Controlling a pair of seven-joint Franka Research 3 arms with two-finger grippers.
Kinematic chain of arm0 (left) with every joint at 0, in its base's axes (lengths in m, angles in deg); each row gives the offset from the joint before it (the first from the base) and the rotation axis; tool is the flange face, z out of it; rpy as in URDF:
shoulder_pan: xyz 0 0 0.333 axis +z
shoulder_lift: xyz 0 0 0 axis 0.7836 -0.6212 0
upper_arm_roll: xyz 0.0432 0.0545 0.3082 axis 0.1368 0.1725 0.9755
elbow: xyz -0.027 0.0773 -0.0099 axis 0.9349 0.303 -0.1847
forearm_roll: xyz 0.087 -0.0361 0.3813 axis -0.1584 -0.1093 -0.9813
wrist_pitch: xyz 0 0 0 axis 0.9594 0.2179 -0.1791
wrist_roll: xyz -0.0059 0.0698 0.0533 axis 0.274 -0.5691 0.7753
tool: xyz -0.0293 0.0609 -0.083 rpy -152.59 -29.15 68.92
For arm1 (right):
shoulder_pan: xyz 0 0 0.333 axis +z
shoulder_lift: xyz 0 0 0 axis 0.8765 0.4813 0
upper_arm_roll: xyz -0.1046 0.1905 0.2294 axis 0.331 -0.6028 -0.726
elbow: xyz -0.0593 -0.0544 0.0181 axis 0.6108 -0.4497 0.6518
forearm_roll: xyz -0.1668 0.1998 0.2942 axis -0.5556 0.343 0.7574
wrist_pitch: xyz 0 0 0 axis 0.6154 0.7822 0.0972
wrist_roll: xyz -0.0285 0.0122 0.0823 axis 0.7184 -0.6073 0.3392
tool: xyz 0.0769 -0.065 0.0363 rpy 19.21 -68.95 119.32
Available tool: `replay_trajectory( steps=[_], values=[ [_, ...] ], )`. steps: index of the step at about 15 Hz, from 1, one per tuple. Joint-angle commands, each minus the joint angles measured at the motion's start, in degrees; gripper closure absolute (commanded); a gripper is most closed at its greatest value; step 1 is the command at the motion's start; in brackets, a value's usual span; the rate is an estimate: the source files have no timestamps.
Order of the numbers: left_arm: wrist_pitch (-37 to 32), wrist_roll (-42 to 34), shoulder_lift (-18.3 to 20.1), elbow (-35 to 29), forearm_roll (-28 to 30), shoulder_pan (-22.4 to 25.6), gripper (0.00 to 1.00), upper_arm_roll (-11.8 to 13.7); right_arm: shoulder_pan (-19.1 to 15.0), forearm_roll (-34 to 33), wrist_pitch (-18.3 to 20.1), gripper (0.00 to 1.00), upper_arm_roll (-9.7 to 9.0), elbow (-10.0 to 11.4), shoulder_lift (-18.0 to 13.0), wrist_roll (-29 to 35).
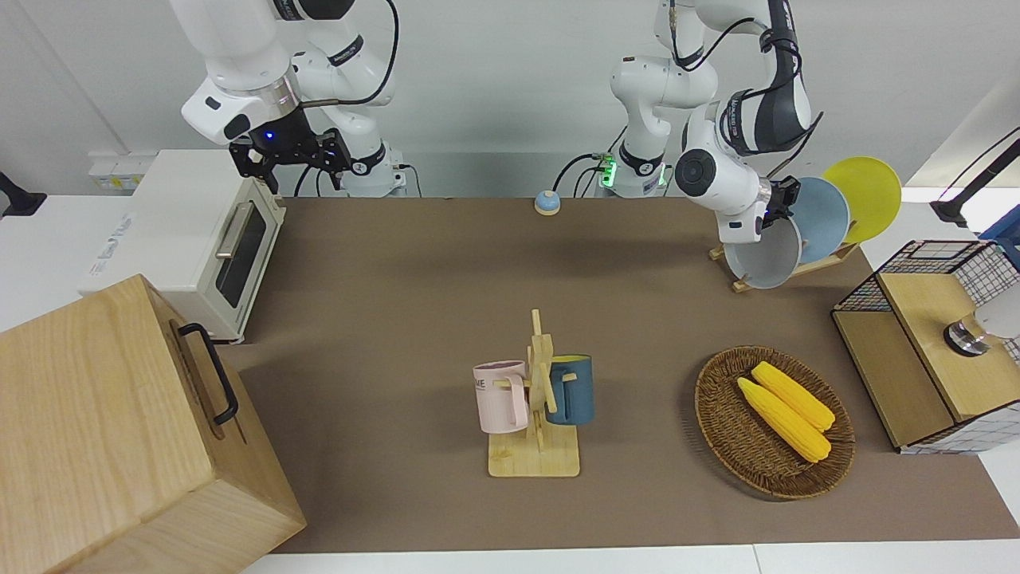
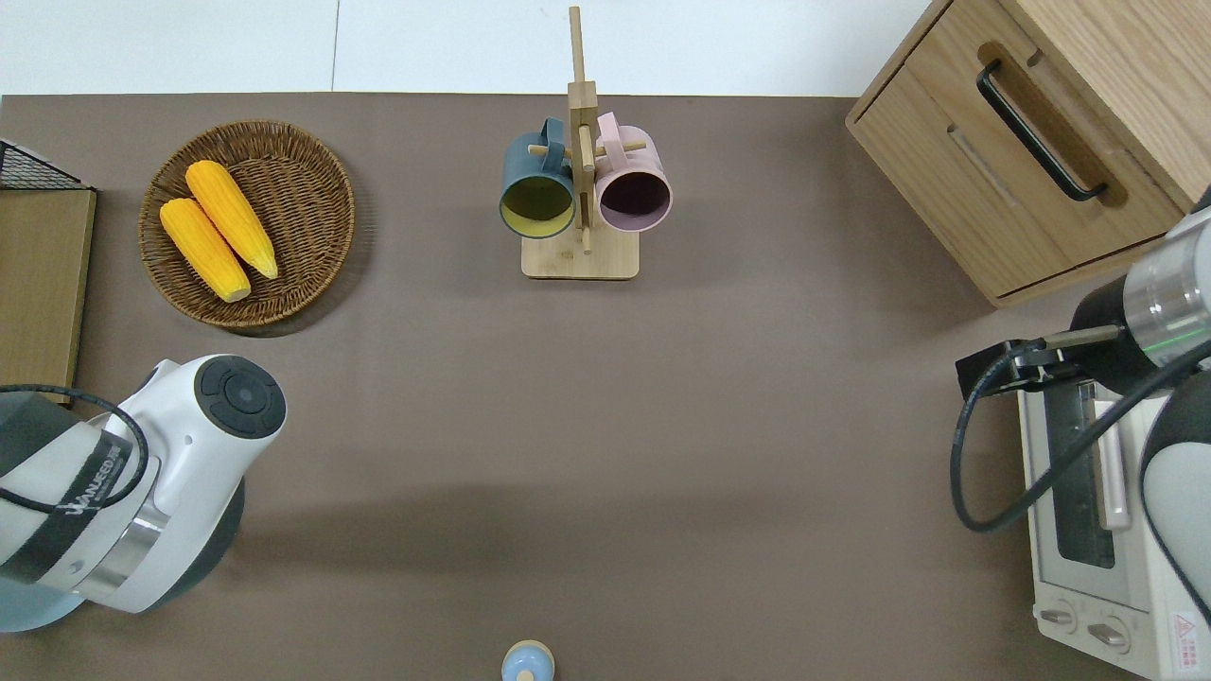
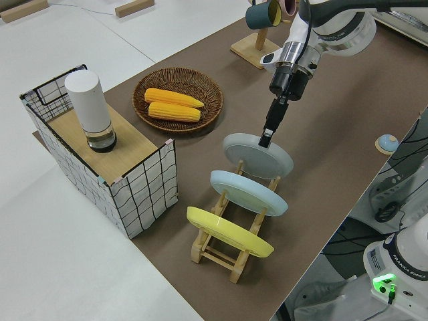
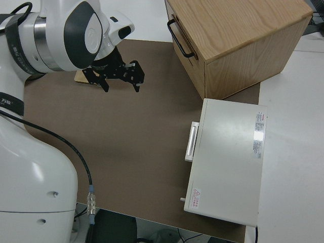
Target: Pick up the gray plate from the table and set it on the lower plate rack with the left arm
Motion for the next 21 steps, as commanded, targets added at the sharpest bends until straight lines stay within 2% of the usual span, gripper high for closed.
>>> replay_trajectory(
  steps=[1, 2, 12, 17, 20, 21],
  values=[
    [0.53, 0.08, 0.26, -0.60, 0.55, -0.64, 0.21, 0.48, -1.32, -0.37, 0.62, 0.017, -1.21, -0.33, -0.12, 0.68],
    [0.62, -0.18, 0.34, -0.60, 0.55, -0.64, 0.00, 0.48, -1.32, -0.37, 0.62, 0.017, -1.21, -0.41, -0.12, 0.68],
    [0.35, -1.93, 1.13, -0.08, 1.69, -0.64, 0.00, 0.48, -1.32, -0.37, 0.62, 0.017, -1.21, -0.41, -0.12, 0.68],
    [-0.79, -15.37, 2.10, 8.51, 12.13, -0.55, 0.00, 1.53, -1.32, -0.37, 0.62, 0.017, -1.21, -0.41, -0.12, 0.68],
    [-0.53, -19.86, 2.19, 13.27, 18.12, -0.55, 0.00, 2.24, -1.32, -0.37, 0.62, 0.017, -1.12, -0.41, -0.12, 0.68],
    [0.17, -21.09, 2.19, 15.28, 23.70, -0.21, 0.00, 2.32, -1.32, -0.37, 0.62, 0.017, -1.21, -0.41, -0.12, 0.68]
  ],
)
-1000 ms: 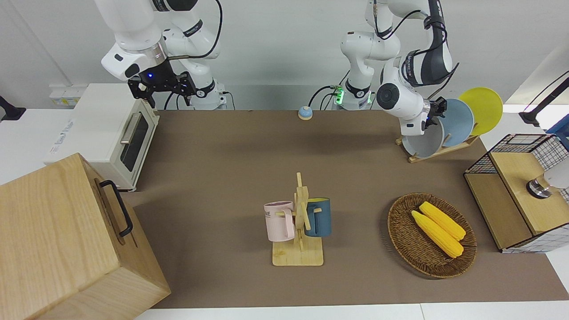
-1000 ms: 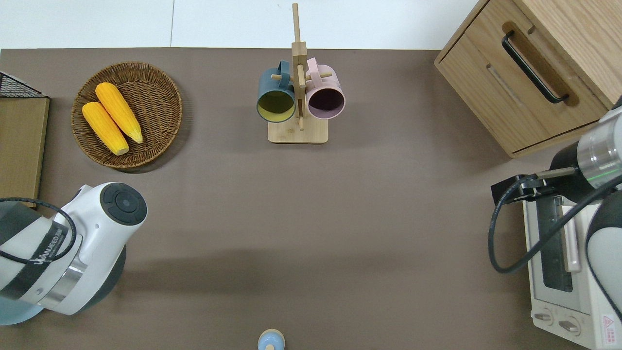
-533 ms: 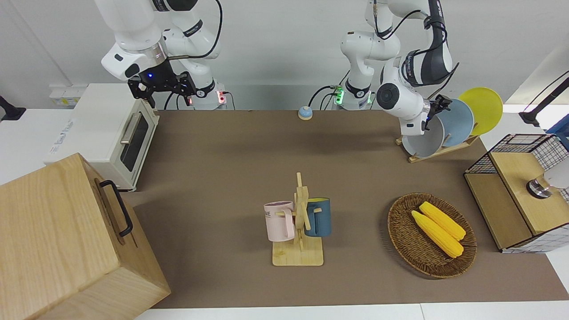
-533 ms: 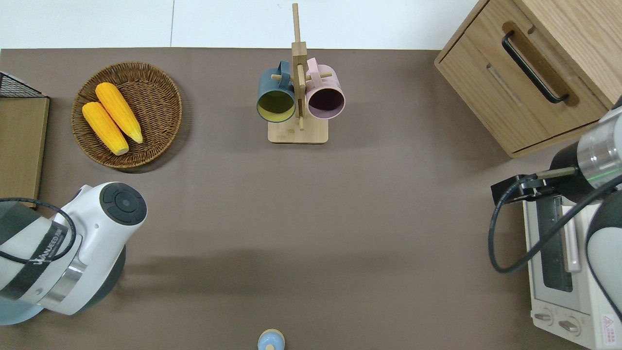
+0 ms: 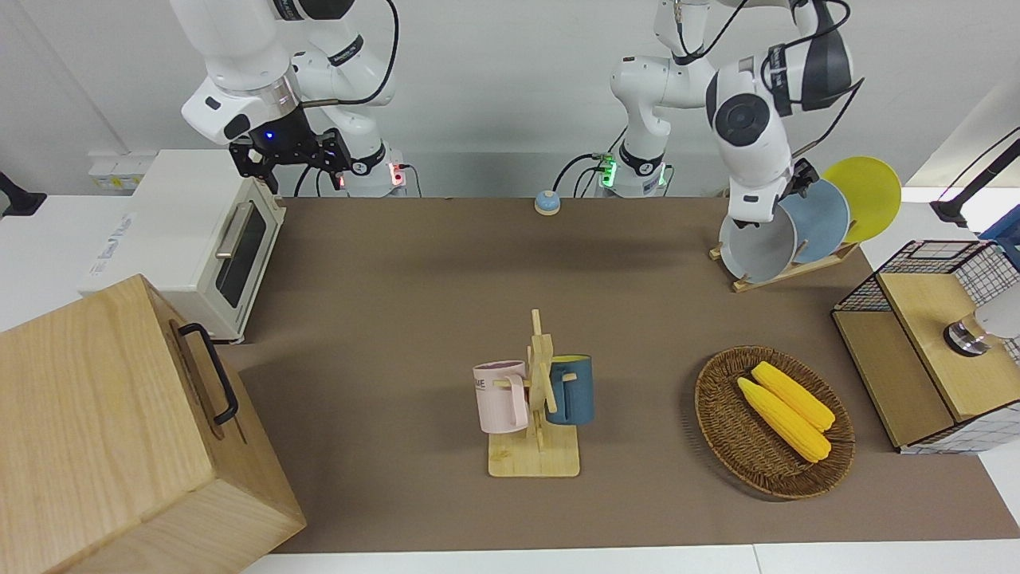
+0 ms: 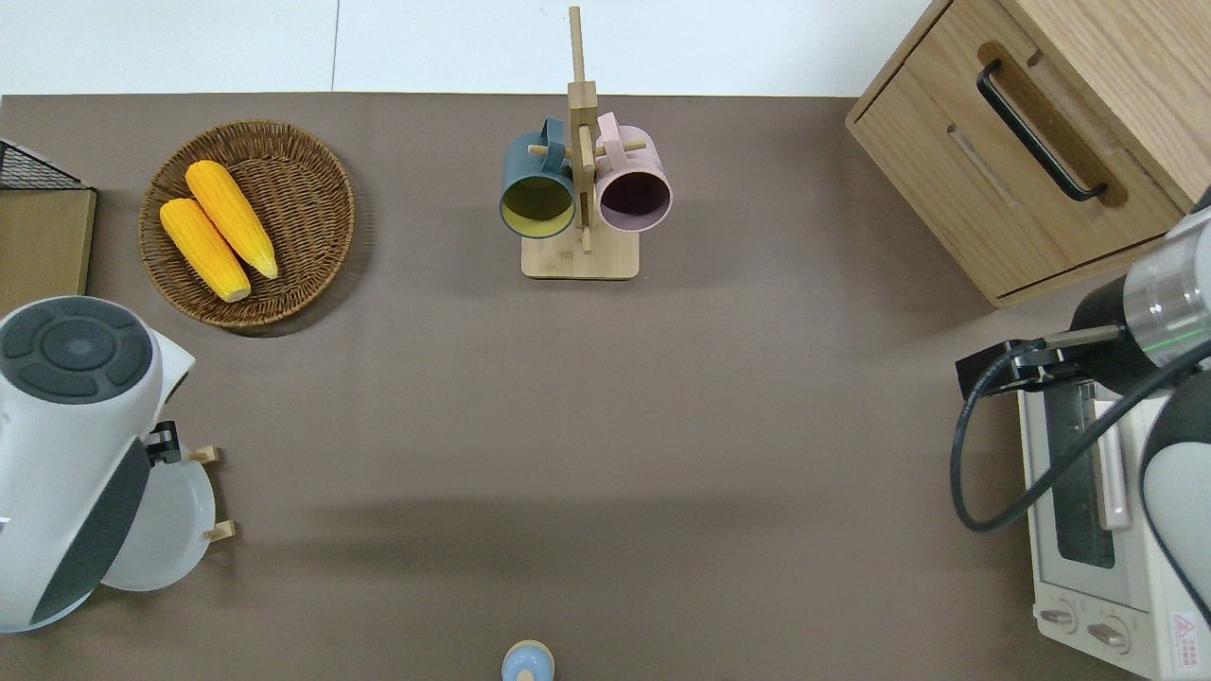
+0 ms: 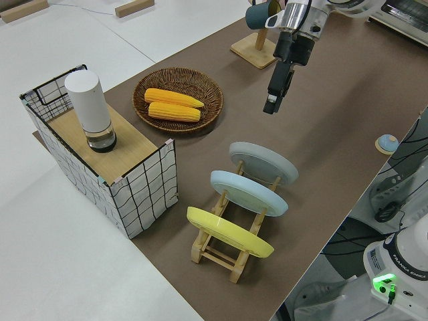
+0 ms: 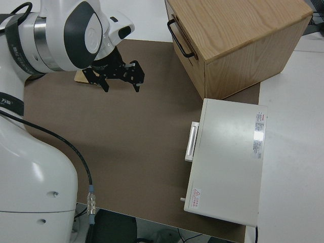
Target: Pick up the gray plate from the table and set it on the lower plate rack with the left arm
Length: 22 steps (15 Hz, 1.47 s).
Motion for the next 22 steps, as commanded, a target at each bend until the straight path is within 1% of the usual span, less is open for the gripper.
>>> replay_trajectory(
  steps=[1, 3, 5, 9, 11, 14, 15, 16, 17, 18, 19, 22],
  values=[
    [0.36, -3.78, -0.15, 5.90, 12.40, 0.02, 0.00, 1.40, -1.32, -0.37, 0.62, 0.017, -1.21, -0.41, -0.12, 0.68],
    [0.36, -6.75, -0.07, 8.37, 19.61, 0.02, 0.00, 3.15, -1.32, -0.37, 0.62, 0.017, -1.21, -0.41, -0.12, 0.68],
    [0.62, -9.92, 0.20, 8.55, 25.87, 0.19, 0.00, 3.69, -1.32, -0.37, 0.62, 0.017, -1.21, -0.41, -0.12, 0.68],
    [3.07, -14.50, -0.33, 11.10, 34.57, 0.63, 0.00, 4.83, -1.32, -0.37, 0.62, 0.017, -1.21, -0.41, -0.12, 0.68],
    [4.31, -15.03, -1.20, 13.11, 36.43, 1.42, 0.00, 5.18, -1.32, -0.37, 0.62, 0.017, -1.21, -0.41, -0.12, 0.68],
    [6.07, -15.12, -2.70, 15.75, 37.49, 3.88, 0.00, 3.34, -1.32, -0.37, 0.62, 0.017, -1.13, -0.41, -0.20, 0.68],
    [6.16, -15.12, -3.14, 16.20, 37.49, 4.67, 0.00, 2.03, -1.32, -0.37, 0.62, 0.017, -1.13, -0.41, -0.20, 0.68],
    [6.33, -15.03, -3.75, 16.98, 37.58, 6.42, 0.00, 0.45, -1.32, -0.37, 0.62, 0.017, -1.21, -0.41, -0.20, 0.68],
    [6.42, -15.03, -4.80, 18.47, 37.50, 8.35, 0.00, -2.26, -1.32, -0.37, 0.62, 0.017, -1.21, -0.41, -0.12, 0.68],
    [6.42, -15.03, -5.25, 19.44, 37.49, 9.41, 0.00, -3.51, -1.32, -0.37, 0.62, 0.017, -1.13, -0.33, -0.12, 0.68],
    [6.42, -15.03, -5.86, 20.41, 37.41, 9.51, 0.00, -3.87, -1.32, -0.37, 0.62, 0.017, -1.13, -0.41, -0.20, 0.68],
    [6.42, -15.03, -8.06, 23.22, 37.14, 8.99, 0.00, -3.87, -1.32, -0.37, 0.62, 0.017, -1.21, -0.41, -0.12, 0.68]
  ],
)
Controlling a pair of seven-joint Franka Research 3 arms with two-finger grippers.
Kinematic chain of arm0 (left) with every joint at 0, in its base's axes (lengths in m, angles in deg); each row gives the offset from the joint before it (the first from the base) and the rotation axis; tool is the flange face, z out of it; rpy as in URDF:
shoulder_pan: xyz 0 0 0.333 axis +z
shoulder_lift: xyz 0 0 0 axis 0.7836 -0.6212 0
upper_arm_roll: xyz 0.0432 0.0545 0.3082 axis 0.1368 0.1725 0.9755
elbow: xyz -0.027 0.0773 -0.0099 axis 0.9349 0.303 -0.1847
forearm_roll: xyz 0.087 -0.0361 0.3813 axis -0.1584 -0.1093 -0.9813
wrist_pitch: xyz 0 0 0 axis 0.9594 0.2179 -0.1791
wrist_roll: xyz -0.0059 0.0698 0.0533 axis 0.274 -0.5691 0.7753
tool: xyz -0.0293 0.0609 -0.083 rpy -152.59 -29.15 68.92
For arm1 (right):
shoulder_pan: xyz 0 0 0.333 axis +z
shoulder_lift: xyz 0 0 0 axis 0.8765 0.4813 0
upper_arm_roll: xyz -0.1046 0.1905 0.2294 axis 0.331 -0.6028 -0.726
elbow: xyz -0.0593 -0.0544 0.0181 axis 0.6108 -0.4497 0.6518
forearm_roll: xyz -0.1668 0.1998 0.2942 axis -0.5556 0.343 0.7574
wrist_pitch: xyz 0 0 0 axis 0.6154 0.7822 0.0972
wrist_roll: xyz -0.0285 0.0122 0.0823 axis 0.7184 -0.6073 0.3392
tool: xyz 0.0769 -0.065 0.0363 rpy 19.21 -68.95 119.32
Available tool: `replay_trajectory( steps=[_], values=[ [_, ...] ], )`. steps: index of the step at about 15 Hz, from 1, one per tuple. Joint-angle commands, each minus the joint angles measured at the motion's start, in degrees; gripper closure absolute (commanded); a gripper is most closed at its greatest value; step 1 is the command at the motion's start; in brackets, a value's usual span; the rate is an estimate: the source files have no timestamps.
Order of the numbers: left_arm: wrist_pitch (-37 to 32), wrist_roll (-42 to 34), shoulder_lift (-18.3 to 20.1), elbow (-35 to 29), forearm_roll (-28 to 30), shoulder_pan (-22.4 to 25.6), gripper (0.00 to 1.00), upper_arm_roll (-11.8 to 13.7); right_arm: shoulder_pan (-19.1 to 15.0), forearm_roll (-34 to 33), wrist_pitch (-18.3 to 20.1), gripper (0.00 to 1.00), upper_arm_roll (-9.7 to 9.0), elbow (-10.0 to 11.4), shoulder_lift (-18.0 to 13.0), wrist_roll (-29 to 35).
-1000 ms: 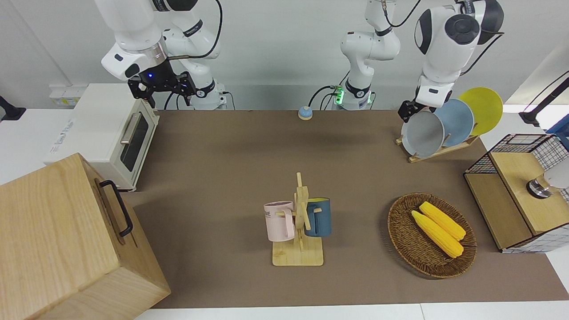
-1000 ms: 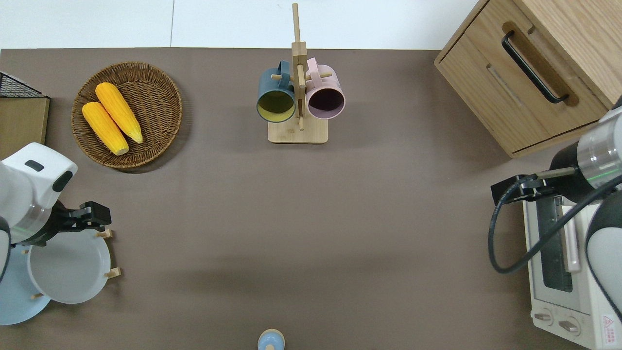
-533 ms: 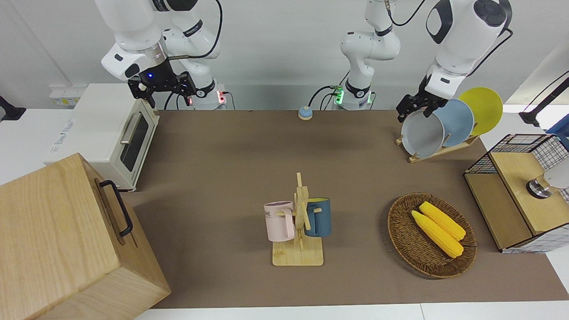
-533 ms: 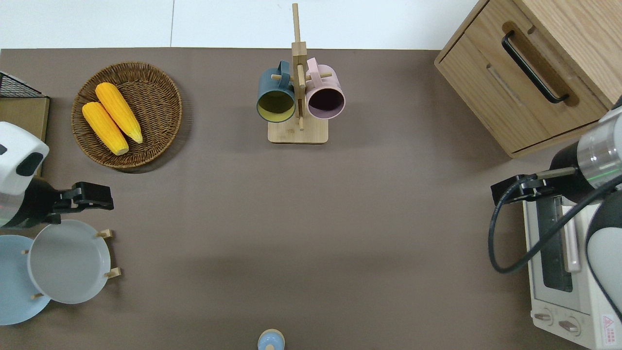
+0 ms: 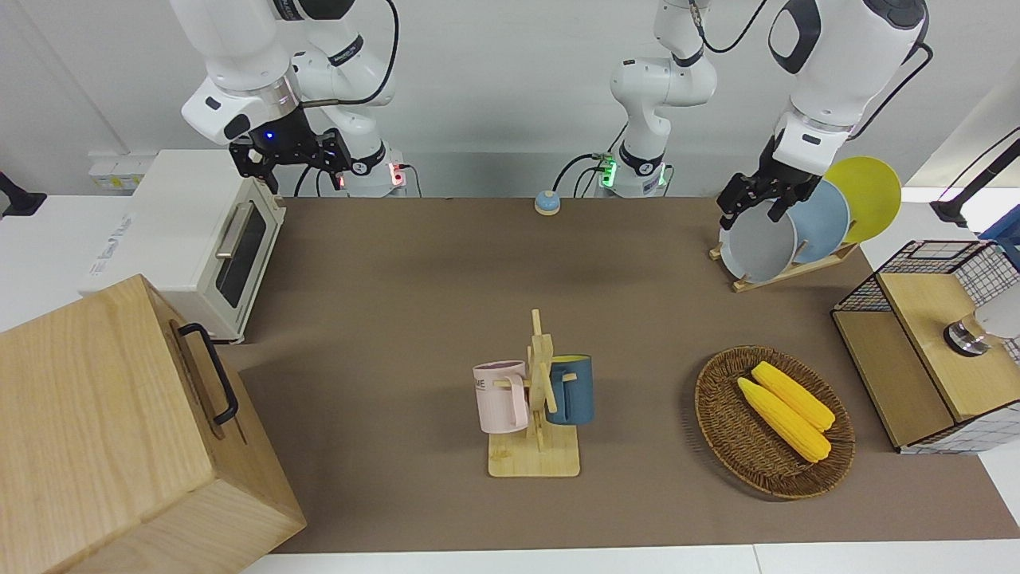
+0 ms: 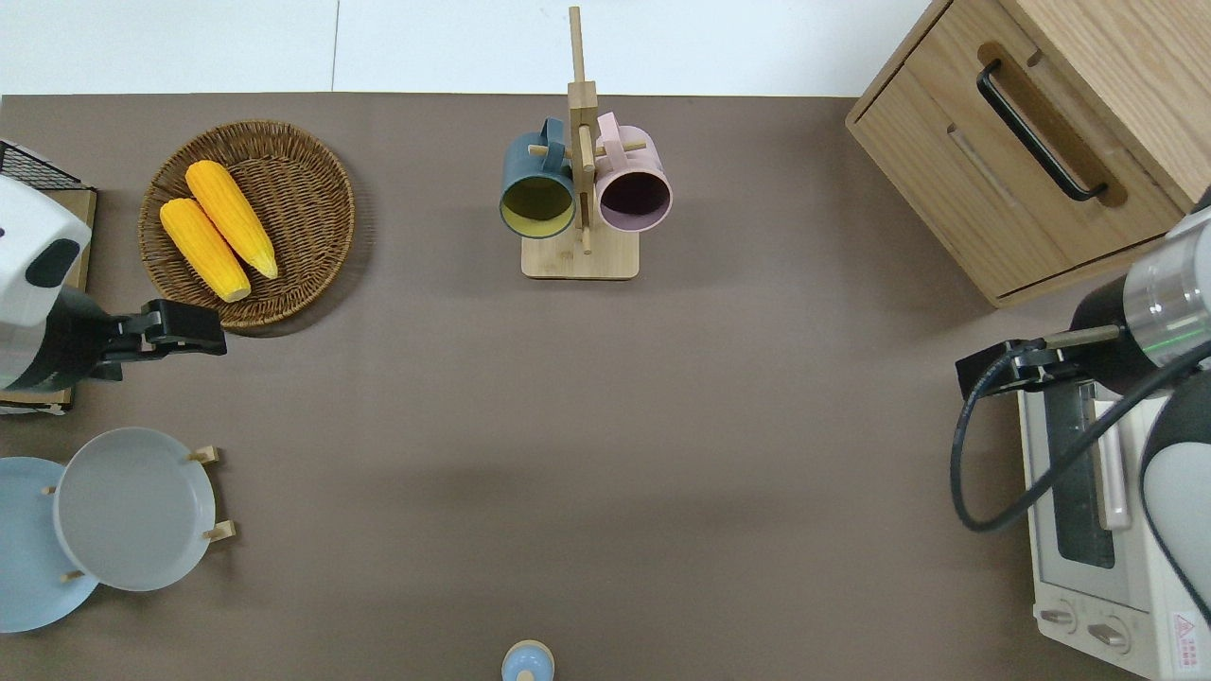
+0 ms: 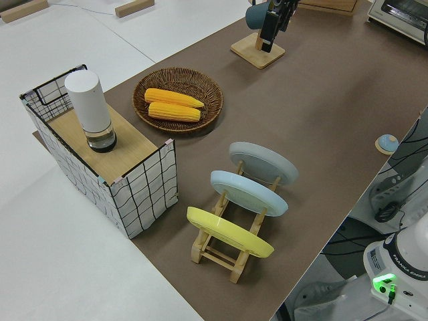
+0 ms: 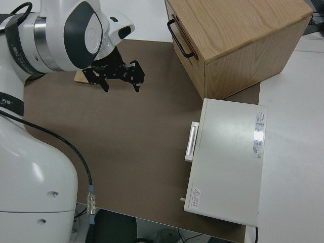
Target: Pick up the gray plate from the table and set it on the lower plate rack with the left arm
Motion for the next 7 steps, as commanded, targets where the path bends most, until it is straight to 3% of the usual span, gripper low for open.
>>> replay_trajectory(
  steps=[1, 7],
  values=[
    [-0.41, -0.72, -3.22, 4.18, 0.52, 0.63, 0.00, -0.85, -1.32, -0.37, 0.70, 0.017, -1.21, -0.41, -0.12, 0.68],
    [0.56, -0.81, -2.43, 1.46, -2.20, 0.19, 0.00, -1.29, -1.32, -0.37, 0.62, 0.017, -1.21, -0.41, -0.12, 0.68]
  ],
)
